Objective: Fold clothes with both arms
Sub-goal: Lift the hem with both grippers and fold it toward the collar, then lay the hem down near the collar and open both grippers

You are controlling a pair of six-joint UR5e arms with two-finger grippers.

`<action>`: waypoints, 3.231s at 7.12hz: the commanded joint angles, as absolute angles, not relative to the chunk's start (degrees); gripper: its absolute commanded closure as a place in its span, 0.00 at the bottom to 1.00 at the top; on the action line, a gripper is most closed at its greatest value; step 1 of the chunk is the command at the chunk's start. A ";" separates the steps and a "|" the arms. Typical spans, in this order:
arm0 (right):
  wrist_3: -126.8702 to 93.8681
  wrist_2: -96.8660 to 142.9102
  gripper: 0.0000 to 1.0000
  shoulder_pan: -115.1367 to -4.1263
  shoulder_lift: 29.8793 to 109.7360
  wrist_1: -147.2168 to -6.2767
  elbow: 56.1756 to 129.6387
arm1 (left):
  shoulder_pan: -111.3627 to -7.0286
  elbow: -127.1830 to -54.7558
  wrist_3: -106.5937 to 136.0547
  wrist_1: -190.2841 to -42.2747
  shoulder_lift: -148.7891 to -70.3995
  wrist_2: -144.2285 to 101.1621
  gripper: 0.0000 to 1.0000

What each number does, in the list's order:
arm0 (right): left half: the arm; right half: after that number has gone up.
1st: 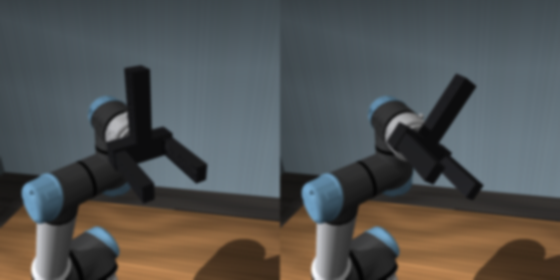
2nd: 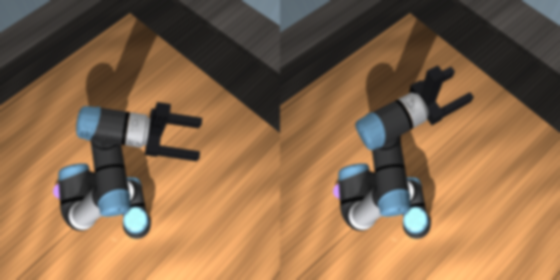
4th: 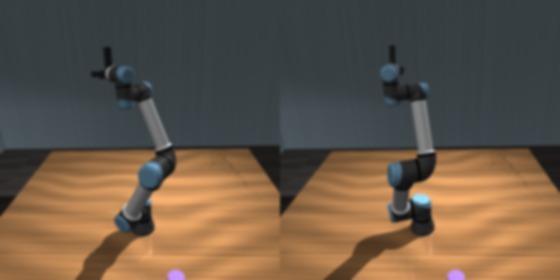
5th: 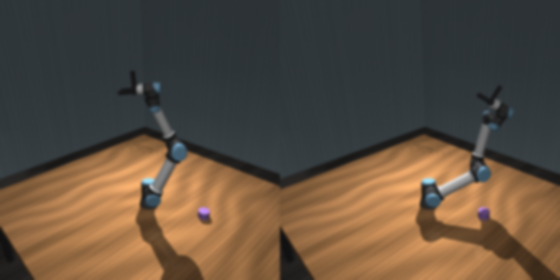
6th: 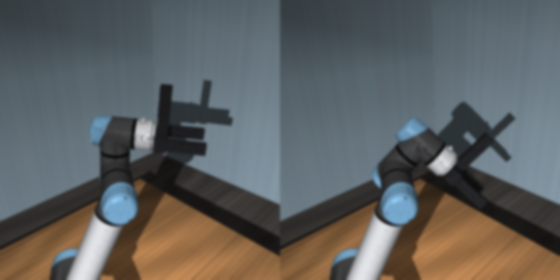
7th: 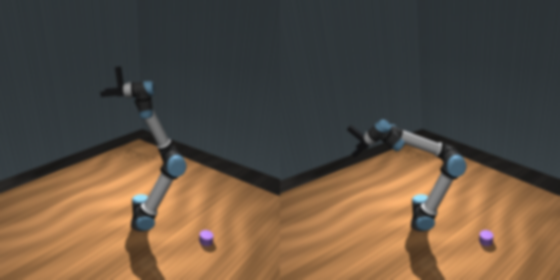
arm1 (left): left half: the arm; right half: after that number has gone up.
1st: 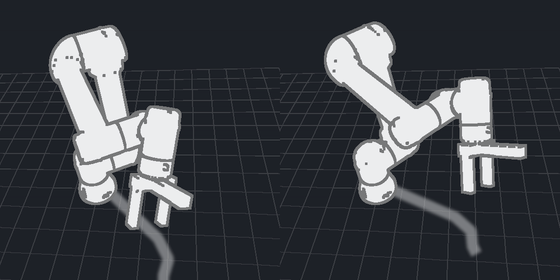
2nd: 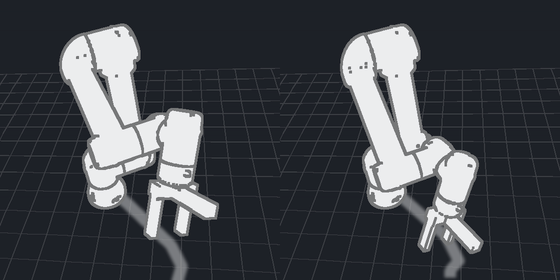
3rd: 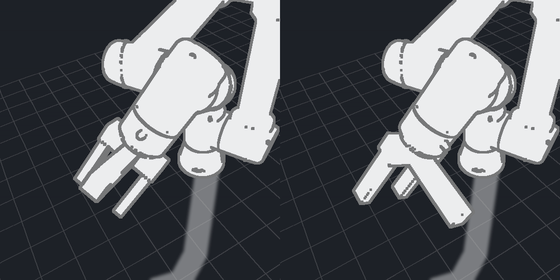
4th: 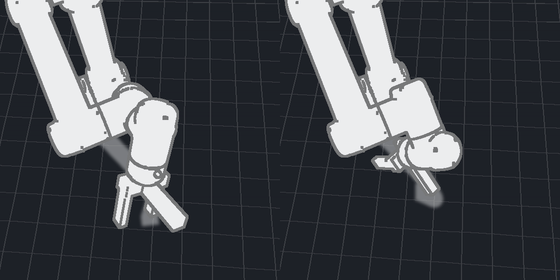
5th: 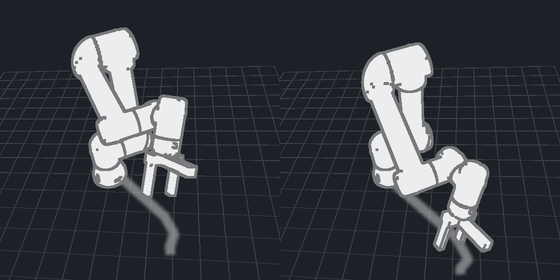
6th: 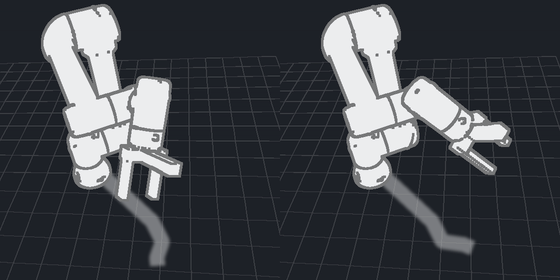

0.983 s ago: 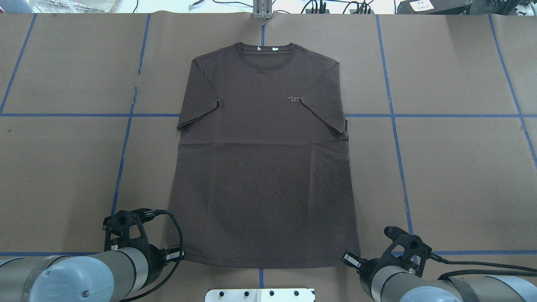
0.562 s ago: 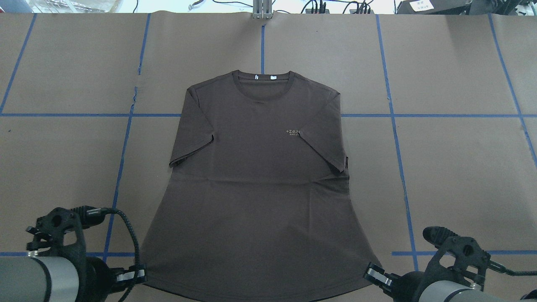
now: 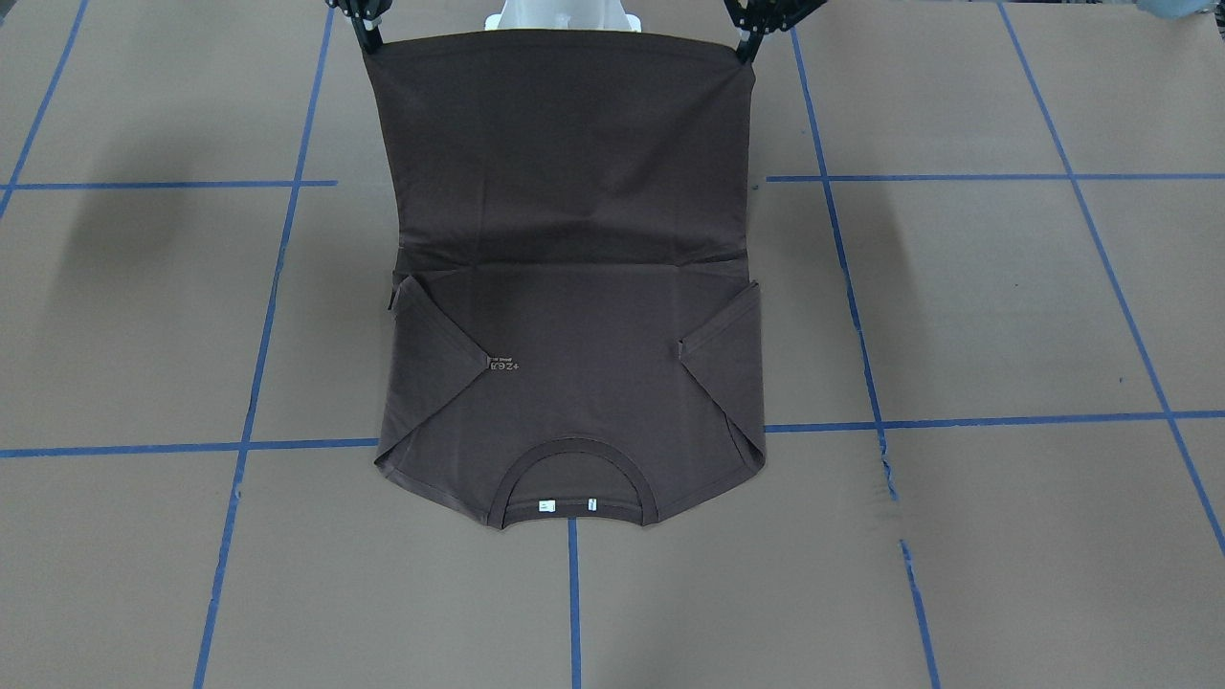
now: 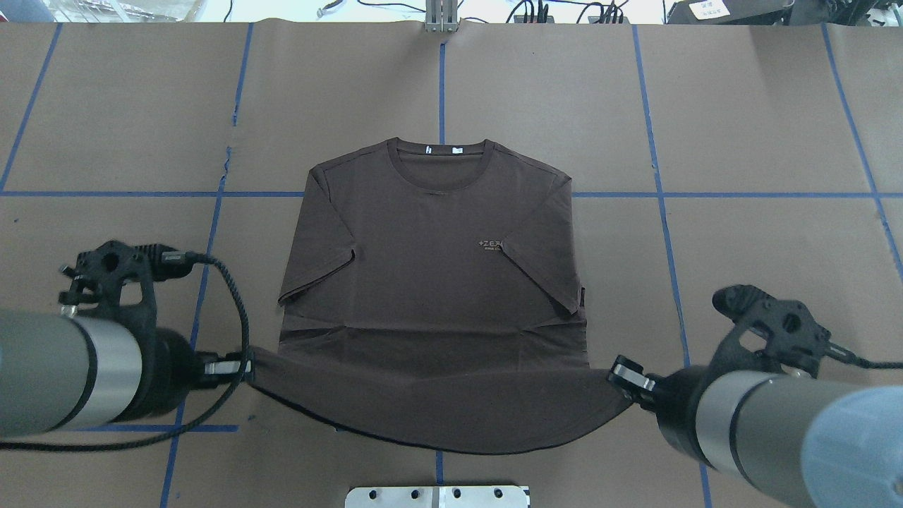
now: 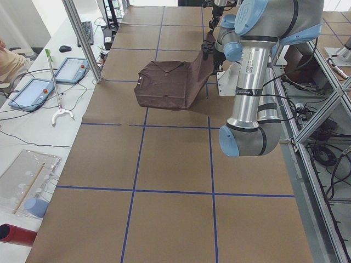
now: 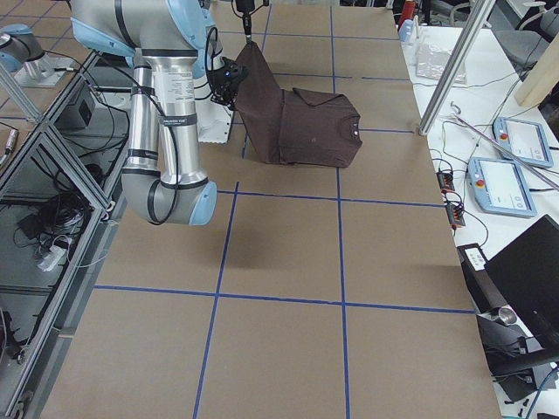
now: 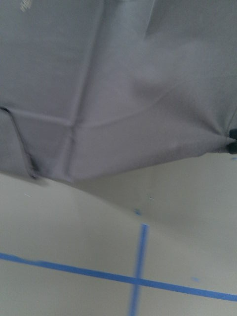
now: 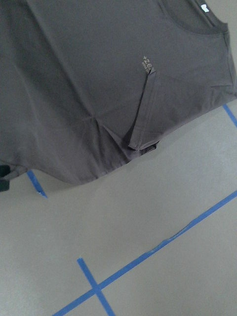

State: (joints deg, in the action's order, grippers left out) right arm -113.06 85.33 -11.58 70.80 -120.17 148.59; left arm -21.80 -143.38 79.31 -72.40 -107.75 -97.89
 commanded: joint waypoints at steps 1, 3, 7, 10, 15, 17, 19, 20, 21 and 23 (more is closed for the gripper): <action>-105.41 92.60 1.00 -25.26 64.53 -119.54 138.39 | -33.96 -131.71 66.58 -72.86 -114.58 -100.88 1.00; -100.91 92.90 1.00 -30.74 61.27 -117.01 130.64 | -39.53 -123.18 61.19 -76.26 -117.76 -101.07 1.00; -96.88 93.25 1.00 -35.59 60.73 -95.48 110.42 | -42.10 -102.09 60.21 -96.98 -120.41 -100.99 1.00; -96.59 93.25 1.00 -37.08 55.12 -88.19 96.55 | -42.36 -91.79 59.77 -104.83 -122.78 -100.63 1.00; -94.22 94.48 1.00 -40.08 54.84 -83.06 87.46 | -42.36 -80.53 59.85 -112.05 -124.54 -98.62 1.00; -93.96 94.48 1.00 -39.99 54.76 -82.97 86.49 | -42.36 -80.07 59.77 -113.20 -124.63 -98.70 1.00; -86.45 94.48 0.00 -39.55 54.58 -81.40 86.04 | -42.62 -82.25 52.34 -112.94 -124.02 -99.22 0.00; -85.09 96.40 0.00 -40.42 54.75 -80.34 86.57 | -42.71 -86.01 51.60 -112.59 -122.53 -99.40 0.00; -81.51 99.81 0.00 -41.82 55.45 -80.25 88.49 | -42.54 -91.35 51.59 -112.59 -118.95 -99.84 0.00; -77.35 101.95 0.00 -43.15 58.44 -80.24 93.58 | -40.62 -101.73 52.72 -113.20 -109.21 -101.60 0.00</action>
State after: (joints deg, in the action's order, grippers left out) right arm -79.50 100.59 -42.42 56.95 -80.31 90.92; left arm -41.90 -95.55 52.05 -113.02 -114.64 -100.94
